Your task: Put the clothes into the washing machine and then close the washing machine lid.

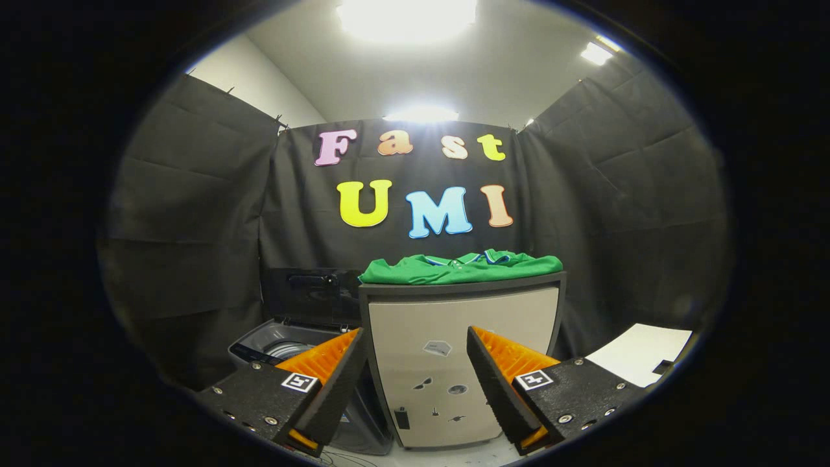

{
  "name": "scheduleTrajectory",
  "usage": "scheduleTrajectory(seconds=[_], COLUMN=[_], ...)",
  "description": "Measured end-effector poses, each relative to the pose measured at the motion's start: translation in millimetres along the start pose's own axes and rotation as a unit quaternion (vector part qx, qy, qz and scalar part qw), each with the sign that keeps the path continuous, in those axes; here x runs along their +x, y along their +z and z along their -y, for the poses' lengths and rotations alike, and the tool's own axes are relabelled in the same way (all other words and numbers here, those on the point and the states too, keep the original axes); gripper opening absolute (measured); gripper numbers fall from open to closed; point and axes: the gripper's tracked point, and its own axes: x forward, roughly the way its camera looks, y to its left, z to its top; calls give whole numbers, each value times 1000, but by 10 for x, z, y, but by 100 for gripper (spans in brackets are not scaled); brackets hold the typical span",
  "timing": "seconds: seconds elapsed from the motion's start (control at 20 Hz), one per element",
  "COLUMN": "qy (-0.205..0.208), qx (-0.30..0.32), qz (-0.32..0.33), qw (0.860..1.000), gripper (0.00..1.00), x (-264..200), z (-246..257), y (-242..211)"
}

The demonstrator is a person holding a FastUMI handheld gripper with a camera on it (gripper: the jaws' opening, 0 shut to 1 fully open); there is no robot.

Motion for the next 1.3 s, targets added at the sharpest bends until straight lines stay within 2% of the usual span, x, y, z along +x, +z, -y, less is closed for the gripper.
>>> scheduleTrajectory(seconds=[0.55, 0.75, 1.05, 1.3], qy=[-14, -26, -43, -38], qx=[22, 21, 22, 20], qz=[-5, 9, -9, -24], qw=[1000, 999, 999, 999], gripper=[95, 95, 95, 95], x=[467, 761, 1226, 1643], z=[129, 242, 443, 508], y=[605, 899, 1086, 1277])
